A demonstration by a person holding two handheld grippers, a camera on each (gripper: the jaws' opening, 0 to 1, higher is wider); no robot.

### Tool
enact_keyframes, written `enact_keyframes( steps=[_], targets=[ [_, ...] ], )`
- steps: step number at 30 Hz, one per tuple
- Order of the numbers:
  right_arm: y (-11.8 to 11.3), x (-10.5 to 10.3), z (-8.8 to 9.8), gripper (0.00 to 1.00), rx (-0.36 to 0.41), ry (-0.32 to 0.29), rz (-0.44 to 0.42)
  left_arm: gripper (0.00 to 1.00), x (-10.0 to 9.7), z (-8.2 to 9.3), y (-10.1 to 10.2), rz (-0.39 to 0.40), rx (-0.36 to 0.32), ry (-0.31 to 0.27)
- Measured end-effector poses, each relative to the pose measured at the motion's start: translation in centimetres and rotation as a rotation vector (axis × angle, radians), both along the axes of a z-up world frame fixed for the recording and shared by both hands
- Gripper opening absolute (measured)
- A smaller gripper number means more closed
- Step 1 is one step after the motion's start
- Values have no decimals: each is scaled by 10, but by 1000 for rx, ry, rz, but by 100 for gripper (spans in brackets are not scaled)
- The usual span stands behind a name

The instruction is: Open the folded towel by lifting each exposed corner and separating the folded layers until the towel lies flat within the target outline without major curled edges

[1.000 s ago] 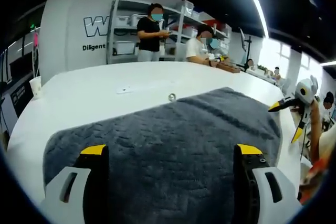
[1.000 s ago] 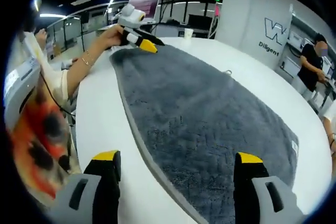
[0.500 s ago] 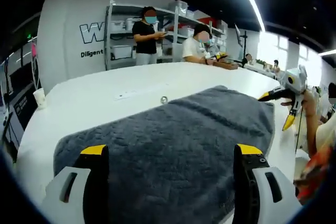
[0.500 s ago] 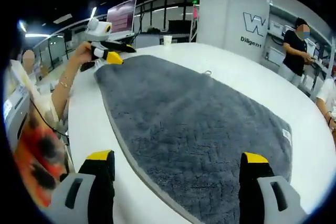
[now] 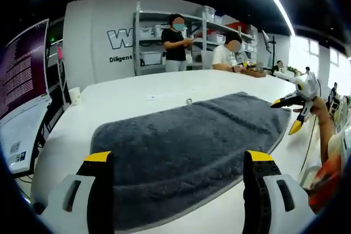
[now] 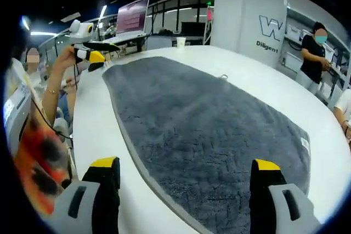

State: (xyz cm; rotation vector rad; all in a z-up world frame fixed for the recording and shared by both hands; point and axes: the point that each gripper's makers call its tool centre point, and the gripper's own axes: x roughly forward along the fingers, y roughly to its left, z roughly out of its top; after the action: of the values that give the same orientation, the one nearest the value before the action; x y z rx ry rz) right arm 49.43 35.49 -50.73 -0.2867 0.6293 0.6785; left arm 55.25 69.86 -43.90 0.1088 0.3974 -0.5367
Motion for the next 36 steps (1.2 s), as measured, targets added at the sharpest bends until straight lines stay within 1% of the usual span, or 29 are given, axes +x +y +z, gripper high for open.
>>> enact_keyframes(
  steps=[3,7,8,9,10,11,14,16,17,19,21,23,25,26,27,28,29,30,32,35,36],
  targets=[
    [2,0,0,97,-5,-6,9,94,-5,0,18,66,-6,-12],
    [6,-1,1,96,-8,-9,22,91,-12,-10,41,134,-26,13],
    [6,-1,1,96,-8,-10,23,89,-13,-10,42,137,-27,13],
    [6,-2,1,96,-9,-10,24,87,-13,-10,43,140,-28,14],
    [7,-2,2,96,-11,-13,27,82,-18,-19,56,179,-36,26],
    [8,-2,2,96,-12,-15,31,79,-20,-24,61,195,-37,33],
    [10,-2,4,96,-13,-22,36,67,-23,-38,71,214,-29,56],
    [10,-2,6,95,-13,-27,41,61,-23,-45,76,225,-23,73],
    [11,-2,6,95,-13,-27,41,59,-23,-53,80,240,-7,87],
    [11,-3,5,95,-12,-26,44,54,-22,-61,82,249,12,105],
    [11,-4,4,95,-16,-21,47,49,-21,-65,82,248,25,109],
    [10,-5,2,95,-21,-17,48,37,-18,-68,82,238,33,102],
    [7,-5,1,95,-22,-15,46,29,-12,-68,80,230,15,82],
    [5,-4,2,94,-19,-14,34,29,-8,-67,78,231,-8,67],
    [3,-3,3,94,-14,-18,26,30,-6,-69,77,231,-24,76],
    [2,-2,3,93,-11,-20,20,31,-5,-72,75,226,-23,87],
    [1,-2,4,93,-9,-20,17,32,-5,-77,75,221,-2,100],
    [1,-2,4,93,-9,-20,16,33,-5,-81,77,232,10,113],
    [0,-3,3,93,-12,-19,13,30,-6,-93,83,253,74,146],
    [1,-4,0,94,-14,-11,19,29,-5,-90,81,262,46,125],
    [1,-4,0,94,-13,-8,21,29,-5,-90,81,260,50,126]
  ],
)
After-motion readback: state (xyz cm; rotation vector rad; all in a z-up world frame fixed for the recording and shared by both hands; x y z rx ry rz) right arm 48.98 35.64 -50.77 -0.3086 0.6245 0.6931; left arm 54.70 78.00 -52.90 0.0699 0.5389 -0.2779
